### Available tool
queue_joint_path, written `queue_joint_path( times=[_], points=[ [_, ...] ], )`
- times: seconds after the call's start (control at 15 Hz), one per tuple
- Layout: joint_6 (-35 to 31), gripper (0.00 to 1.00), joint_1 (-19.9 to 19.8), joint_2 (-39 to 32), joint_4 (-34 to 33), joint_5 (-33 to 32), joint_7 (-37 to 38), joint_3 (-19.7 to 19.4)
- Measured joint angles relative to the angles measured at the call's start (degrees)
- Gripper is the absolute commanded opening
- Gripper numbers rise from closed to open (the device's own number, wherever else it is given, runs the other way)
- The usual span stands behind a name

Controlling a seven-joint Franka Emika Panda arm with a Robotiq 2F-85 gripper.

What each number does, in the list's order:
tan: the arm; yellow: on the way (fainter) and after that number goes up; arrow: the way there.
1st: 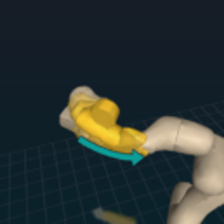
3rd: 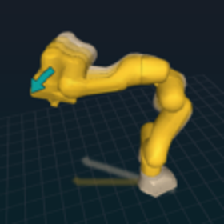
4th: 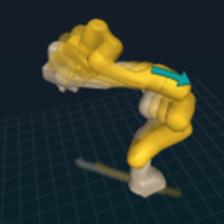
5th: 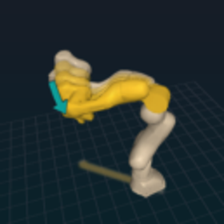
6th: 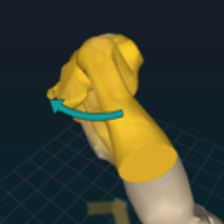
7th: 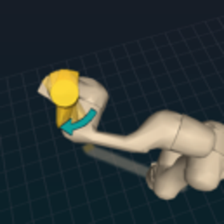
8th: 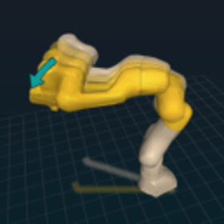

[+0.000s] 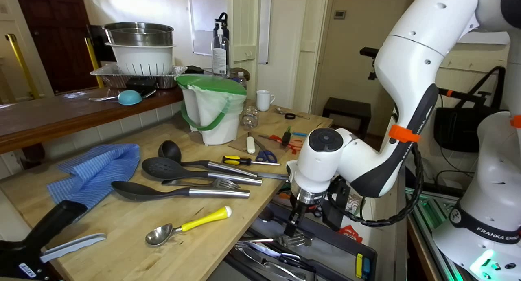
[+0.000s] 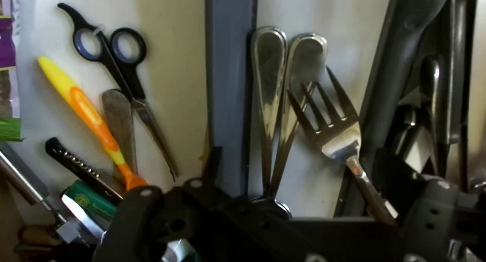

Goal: Remove a spoon from the cutlery drawer and put it on the table

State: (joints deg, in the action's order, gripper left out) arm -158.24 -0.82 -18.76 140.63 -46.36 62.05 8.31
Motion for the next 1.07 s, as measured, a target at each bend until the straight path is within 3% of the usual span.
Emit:
queue_joint_path(
  times=[0.27, 0.4, 0.8, 1.07],
  points=[
    [-0.1, 1.00, 0.1, -0.4, -0.5, -0.7, 0.1, -0.3],
    [-2.0, 1.00, 1.0, -0.4, -0.6, -5.5, 2.3, -1.7],
    [-10.6, 1.00, 5.8, -0.4, -1.3, -28.7, 21.3, -8.7],
    [-10.4, 1.00, 8.2, -1.2, -2.7, -37.5, 34.7, -9.9]
  ],
)
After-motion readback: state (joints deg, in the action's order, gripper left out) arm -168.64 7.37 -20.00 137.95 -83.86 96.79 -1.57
